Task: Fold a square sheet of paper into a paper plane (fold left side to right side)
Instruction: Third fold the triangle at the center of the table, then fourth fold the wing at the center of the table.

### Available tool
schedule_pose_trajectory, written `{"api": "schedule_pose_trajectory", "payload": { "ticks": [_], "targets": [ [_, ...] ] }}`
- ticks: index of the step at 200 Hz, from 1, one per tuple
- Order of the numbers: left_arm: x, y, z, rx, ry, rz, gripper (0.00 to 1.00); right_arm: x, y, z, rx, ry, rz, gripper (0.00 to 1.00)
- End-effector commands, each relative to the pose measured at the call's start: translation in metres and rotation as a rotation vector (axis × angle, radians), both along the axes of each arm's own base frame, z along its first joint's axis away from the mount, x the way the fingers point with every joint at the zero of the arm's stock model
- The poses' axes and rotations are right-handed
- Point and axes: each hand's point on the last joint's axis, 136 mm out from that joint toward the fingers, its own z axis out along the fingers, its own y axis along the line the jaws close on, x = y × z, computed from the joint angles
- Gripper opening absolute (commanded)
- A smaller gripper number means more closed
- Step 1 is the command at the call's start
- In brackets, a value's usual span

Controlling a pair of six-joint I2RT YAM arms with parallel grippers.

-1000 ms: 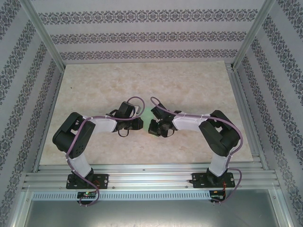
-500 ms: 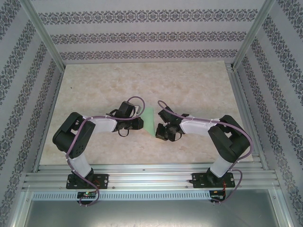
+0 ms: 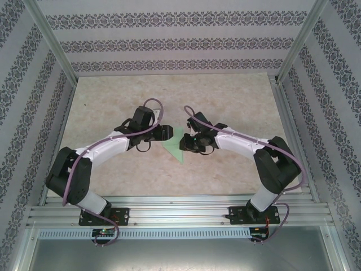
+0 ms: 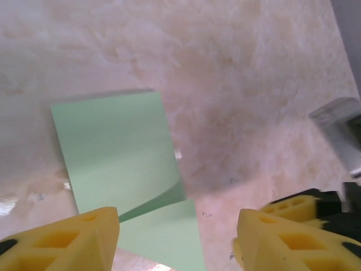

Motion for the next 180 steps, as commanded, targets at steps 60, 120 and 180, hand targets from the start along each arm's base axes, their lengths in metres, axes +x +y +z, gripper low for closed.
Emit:
{"api": "schedule_pose_trajectory", "payload": {
  "ticks": [60, 120, 180],
  "targets": [
    [-0.004, 0.025, -0.042, -0.033, 0.289, 0.118, 0.69, 0.042, 0.01, -0.029, -0.089, -0.043, 0.117, 0.35],
    [0.0, 0.016, -0.06, -0.067, 0.357, 0.114, 0.7, 0.035, 0.01, -0.037, -0.076, -0.01, 0.13, 0.24],
    [-0.002, 0.011, -0.07, -0.074, 0.397, 0.102, 0.71, 0.035, 0.005, -0.04, -0.08, 0.0, 0.124, 0.05]
  ]
}}
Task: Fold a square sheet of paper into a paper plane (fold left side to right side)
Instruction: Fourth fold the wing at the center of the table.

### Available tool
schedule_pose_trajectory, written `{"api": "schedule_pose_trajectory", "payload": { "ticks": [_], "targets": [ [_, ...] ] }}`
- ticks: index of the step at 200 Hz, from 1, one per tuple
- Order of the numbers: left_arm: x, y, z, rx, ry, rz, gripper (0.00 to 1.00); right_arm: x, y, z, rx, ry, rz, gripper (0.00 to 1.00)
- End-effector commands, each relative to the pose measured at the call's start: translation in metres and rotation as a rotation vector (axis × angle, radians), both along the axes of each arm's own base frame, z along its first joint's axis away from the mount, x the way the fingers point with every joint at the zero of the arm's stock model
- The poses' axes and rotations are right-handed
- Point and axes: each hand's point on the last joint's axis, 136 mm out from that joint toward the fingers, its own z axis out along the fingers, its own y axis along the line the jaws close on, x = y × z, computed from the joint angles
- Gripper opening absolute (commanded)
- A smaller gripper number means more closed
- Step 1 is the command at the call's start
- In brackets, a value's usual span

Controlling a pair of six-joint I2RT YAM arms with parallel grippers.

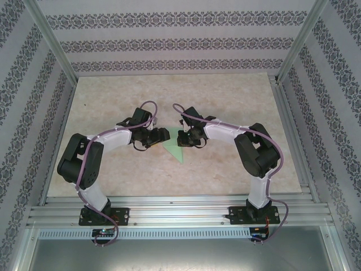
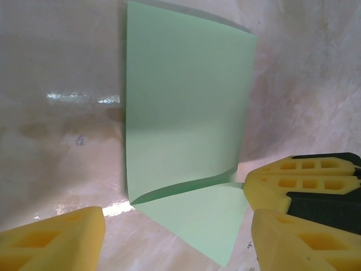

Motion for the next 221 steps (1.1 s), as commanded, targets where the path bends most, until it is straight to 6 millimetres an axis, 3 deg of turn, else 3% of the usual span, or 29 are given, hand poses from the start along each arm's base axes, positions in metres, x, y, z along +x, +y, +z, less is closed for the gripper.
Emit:
{"api": "schedule_pose_trajectory", "payload": {
  "ticks": [1, 68, 120, 170, 195, 221],
  "targets": [
    [0.006, -0.003, 0.0, -0.025, 0.019, 0.006, 0.7, 0.001, -0.004, -0.003, 0.002, 0.013, 0.002, 0.05],
    [0.005, -0.008, -0.007, -0.04, 0.053, -0.001, 0.7, 0.0, -0.017, -0.008, -0.03, 0.018, -0.018, 0.01],
    [0.008, -0.017, -0.005, -0.067, 0.052, -0.011, 0.61, 0.001, -0.015, -0.008, -0.02, 0.022, -0.019, 0.01],
    [0.01, -0.026, -0.004, -0.082, 0.057, -0.025, 0.44, 0.001, -0.015, -0.009, -0.022, 0.023, -0.019, 0.01],
    [0.011, -0.028, -0.004, -0.085, 0.06, -0.021, 0.29, 0.004, -0.016, -0.002, -0.02, -0.004, -0.019, 0.02],
    [0.01, -0.03, -0.002, -0.083, 0.071, -0.002, 0.15, 0.012, -0.025, 0.024, -0.031, -0.13, -0.035, 0.19]
  ]
}}
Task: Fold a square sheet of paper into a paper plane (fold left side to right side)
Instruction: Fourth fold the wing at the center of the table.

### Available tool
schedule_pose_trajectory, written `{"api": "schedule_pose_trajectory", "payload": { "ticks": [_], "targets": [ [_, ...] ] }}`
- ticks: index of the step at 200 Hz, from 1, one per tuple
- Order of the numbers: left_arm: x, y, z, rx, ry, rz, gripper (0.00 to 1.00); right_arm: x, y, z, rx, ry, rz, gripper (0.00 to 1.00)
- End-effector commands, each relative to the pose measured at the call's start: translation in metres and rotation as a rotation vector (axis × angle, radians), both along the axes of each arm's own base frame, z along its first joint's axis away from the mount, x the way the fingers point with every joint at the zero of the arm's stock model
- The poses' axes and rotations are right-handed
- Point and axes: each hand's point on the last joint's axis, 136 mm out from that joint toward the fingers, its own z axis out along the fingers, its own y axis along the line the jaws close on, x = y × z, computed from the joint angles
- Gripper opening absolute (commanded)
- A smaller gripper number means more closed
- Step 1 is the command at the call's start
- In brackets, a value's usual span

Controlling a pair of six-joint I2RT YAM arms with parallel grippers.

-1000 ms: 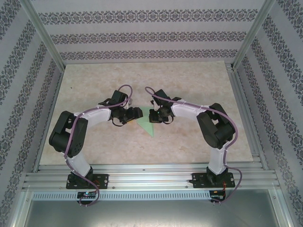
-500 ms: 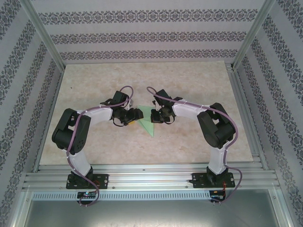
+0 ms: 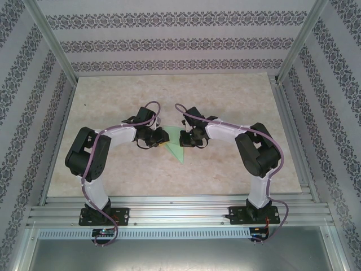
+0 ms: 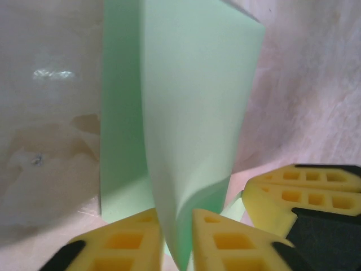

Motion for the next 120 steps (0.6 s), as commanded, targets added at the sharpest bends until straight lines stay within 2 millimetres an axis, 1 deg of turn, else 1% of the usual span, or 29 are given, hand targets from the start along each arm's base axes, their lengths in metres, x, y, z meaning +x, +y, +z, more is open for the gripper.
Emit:
{"api": "schedule_pose_trajectory", "payload": {
  "ticks": [1, 14, 23, 36, 46, 62, 79, 100, 120],
  "targets": [
    [0.007, -0.011, 0.011, -0.027, -0.024, 0.003, 0.14, 0.012, -0.013, 0.03, -0.013, -0.139, -0.014, 0.19],
    [0.006, -0.011, 0.012, -0.029, -0.013, 0.014, 0.11, 0.011, -0.017, 0.041, -0.026, -0.2, 0.0, 0.28],
    [0.005, -0.011, 0.013, -0.029, -0.007, 0.02, 0.1, 0.008, -0.018, 0.047, -0.039, -0.246, 0.016, 0.31],
    [0.004, -0.011, 0.016, -0.029, -0.003, 0.027, 0.09, 0.001, -0.017, 0.051, -0.069, -0.301, 0.049, 0.35],
    [0.004, -0.011, 0.017, -0.029, 0.0, 0.03, 0.09, -0.009, -0.012, 0.051, -0.102, -0.342, 0.097, 0.37],
    [0.003, -0.01, 0.019, -0.025, 0.006, 0.037, 0.08, -0.023, -0.004, 0.046, -0.173, -0.401, 0.163, 0.43],
    [0.003, -0.011, 0.02, -0.024, 0.007, 0.034, 0.08, -0.035, 0.006, 0.039, -0.235, -0.447, 0.225, 0.44],
    [0.002, -0.012, 0.021, -0.027, 0.012, 0.031, 0.08, -0.041, 0.018, 0.028, -0.299, -0.484, 0.279, 0.44],
    [0.001, -0.014, 0.022, -0.027, 0.015, 0.027, 0.08, -0.042, 0.027, 0.019, -0.347, -0.492, 0.321, 0.44]
  ]
}}
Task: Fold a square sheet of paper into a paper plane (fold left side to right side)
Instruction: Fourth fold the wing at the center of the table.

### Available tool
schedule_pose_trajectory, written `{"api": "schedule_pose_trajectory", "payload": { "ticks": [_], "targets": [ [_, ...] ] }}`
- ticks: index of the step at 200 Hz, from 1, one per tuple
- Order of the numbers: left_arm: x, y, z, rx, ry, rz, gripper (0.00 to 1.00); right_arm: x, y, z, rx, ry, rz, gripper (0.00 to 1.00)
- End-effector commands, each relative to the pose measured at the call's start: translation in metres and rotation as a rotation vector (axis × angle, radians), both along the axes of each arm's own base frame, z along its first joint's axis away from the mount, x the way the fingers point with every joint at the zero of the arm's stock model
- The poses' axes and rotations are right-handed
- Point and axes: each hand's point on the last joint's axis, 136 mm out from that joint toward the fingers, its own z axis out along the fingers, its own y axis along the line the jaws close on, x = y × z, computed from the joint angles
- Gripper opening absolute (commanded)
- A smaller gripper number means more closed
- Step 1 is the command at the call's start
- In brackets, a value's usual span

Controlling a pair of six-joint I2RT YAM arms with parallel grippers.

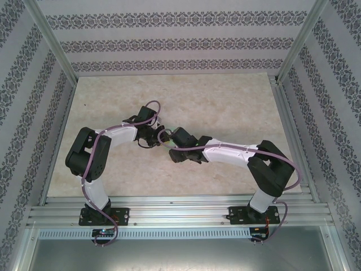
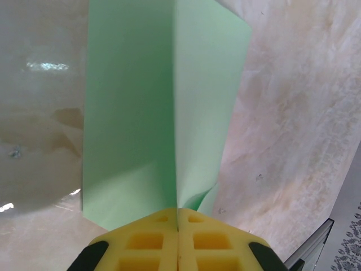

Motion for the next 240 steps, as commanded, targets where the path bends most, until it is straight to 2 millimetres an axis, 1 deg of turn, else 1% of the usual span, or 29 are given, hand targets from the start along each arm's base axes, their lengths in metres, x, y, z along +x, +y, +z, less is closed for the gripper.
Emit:
{"api": "schedule_pose_trajectory", "payload": {
  "ticks": [1, 21, 60, 111, 144, 156, 172, 193, 200, 210, 218, 228, 240],
  "targets": [
    [0.001, -0.007, 0.017, -0.013, -0.018, -0.005, 0.08, 0.015, 0.0, -0.009, -0.11, -0.095, 0.012, 0.44],
    [0.001, -0.008, 0.018, -0.01, -0.019, -0.01, 0.08, 0.016, 0.006, -0.018, -0.149, -0.097, 0.023, 0.43],
    [0.001, -0.008, 0.019, -0.006, -0.02, -0.012, 0.08, 0.02, 0.003, -0.025, -0.184, -0.102, 0.002, 0.39],
    [0.001, -0.008, 0.019, 0.0, -0.021, -0.016, 0.08, 0.018, -0.003, -0.032, -0.194, -0.076, -0.012, 0.25],
    [0.001, -0.007, 0.021, 0.006, -0.025, -0.026, 0.1, 0.018, -0.007, -0.035, -0.183, -0.055, -0.023, 0.12],
    [0.002, -0.008, 0.025, -0.001, -0.035, -0.034, 0.15, 0.018, -0.007, -0.035, -0.169, -0.048, -0.023, 0.07],
    [0.005, -0.009, 0.038, -0.003, -0.074, -0.058, 0.28, 0.017, -0.007, -0.035, -0.14, -0.035, -0.025, 0.04],
    [0.01, -0.004, 0.066, 0.018, -0.153, -0.081, 0.51, 0.016, -0.007, -0.032, -0.068, -0.007, -0.033, 0.03],
    [0.012, -0.003, 0.075, 0.02, -0.175, -0.085, 0.57, 0.015, -0.006, -0.031, -0.036, 0.007, -0.033, 0.03],
    [0.014, 0.0, 0.087, 0.022, -0.203, -0.083, 0.62, 0.015, -0.005, -0.03, 0.002, 0.023, -0.038, 0.03],
    [0.015, 0.003, 0.092, 0.024, -0.217, -0.078, 0.65, 0.014, -0.005, -0.029, 0.033, 0.037, -0.039, 0.03],
    [0.015, 0.004, 0.095, 0.023, -0.228, -0.07, 0.68, 0.014, -0.005, -0.029, 0.073, 0.06, -0.048, 0.02],
    [0.014, 0.005, 0.093, 0.015, -0.23, -0.057, 0.7, 0.014, -0.006, -0.028, 0.127, 0.087, -0.059, 0.03]
  ]
}}
